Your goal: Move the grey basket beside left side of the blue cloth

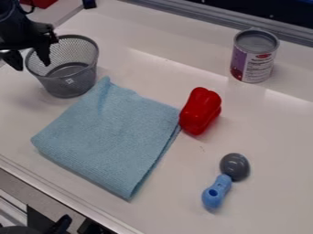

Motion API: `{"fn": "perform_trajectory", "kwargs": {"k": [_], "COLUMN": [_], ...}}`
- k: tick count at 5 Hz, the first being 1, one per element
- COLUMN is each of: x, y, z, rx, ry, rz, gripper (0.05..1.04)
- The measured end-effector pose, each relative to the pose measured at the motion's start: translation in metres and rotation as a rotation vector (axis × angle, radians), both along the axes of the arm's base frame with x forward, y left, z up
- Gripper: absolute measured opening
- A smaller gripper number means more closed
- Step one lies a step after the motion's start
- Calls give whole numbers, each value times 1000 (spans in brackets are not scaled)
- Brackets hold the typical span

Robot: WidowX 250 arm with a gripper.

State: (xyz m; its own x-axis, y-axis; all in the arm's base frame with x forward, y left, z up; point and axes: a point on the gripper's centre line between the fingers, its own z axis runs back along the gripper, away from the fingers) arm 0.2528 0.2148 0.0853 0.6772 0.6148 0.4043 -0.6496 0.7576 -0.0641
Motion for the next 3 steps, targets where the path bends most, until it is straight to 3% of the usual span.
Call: {"fn": "perform_trajectory", "kwargs": {"k": [1, 3], "x": [-1, 2], "y": [0, 4], "z": [13, 55], "rx": [26, 23], "ry": [-19, -85], "rz": [30, 92], "gripper": [992, 999]}}
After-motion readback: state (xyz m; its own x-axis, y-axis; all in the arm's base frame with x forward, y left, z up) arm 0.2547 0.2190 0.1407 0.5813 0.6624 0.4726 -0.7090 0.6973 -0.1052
